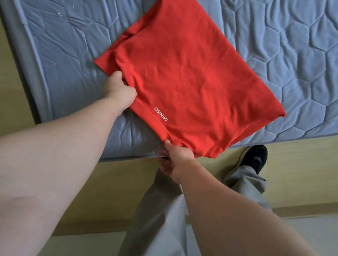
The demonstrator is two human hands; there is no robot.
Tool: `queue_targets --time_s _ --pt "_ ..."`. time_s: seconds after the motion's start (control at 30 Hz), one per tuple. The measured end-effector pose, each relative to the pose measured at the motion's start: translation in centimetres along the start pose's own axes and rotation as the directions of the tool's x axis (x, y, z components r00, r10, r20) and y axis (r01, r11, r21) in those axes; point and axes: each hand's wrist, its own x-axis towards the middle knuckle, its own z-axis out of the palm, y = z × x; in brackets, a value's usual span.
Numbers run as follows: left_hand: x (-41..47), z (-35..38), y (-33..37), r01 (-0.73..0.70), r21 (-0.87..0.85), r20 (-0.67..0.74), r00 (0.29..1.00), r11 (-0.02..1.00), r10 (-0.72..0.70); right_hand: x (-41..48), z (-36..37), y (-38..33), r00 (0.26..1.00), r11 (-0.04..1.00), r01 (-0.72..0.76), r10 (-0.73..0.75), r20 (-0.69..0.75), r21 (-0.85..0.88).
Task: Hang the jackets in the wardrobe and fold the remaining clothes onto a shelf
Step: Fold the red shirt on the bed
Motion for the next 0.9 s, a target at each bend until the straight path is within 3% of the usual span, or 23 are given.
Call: queue_targets --time_s 0.13,0.23,0.33,0.43,0.47,0.5,0.6,0.67,0.8,0.9 --pt "-0.8 -0.3 3.2 0.130 0.312 -0.211 0.975 0.941 -0.065 -1.6 -1.1 -2.0 0.999 0.906 -0.015 -0.008 -0.053 -0.424" --pt "-2.1 -0.5 8.1 0.048 0.448 -0.360 0.923 0.893 0.132 -3.1 -3.9 -5.8 0.942 0.706 0.147 -0.314 -0.120 -0.692" --pt "-1.8 0.5 13.8 -0.249 0.581 -0.176 0.891 0.775 0.419 -4.3 -7.4 -10.3 0.748 0.542 0.251 -0.635 -0.195 -0.802" --pt "-0.3 2.1 19.2 -0.458 0.703 0.119 0.830 0.544 0.545 -4.3 -10.7 -14.5 0.441 0.307 0.223 -0.878 -0.185 -0.925" --pt "0.3 2.6 20.8 -0.492 0.741 0.190 0.807 0.457 0.560 -4.1 -11.7 -15.9 0.391 0.253 0.177 -0.905 -0.168 -0.951" --pt "1.0 3.1 22.3 -0.514 0.772 0.248 0.786 0.374 0.567 -3.7 -12.8 -17.1 0.412 0.230 0.130 -0.897 -0.158 -0.964" --pt "2.7 4.7 25.8 -0.525 0.843 0.393 0.752 0.120 0.530 -2.4 -16.0 -20.3 0.664 0.290 0.022 -0.719 -0.203 -0.957" --pt "3.3 5.5 27.3 -0.512 0.858 0.478 0.759 -0.048 0.443 -1.7 -17.8 -21.4 0.764 0.284 0.028 -0.625 -0.162 -0.958" --pt "3.4 6.7 29.8 -0.474 0.848 0.521 0.829 -0.238 0.204 -1.1 -20.0 -22.8 0.820 0.098 0.166 -0.566 0.083 -0.981" --pt "3.0 7.9 32.2 -0.451 0.812 0.471 0.881 -0.370 -0.040 -1.3 -20.9 -23.9 0.853 0.041 0.177 -0.505 0.133 -0.983"
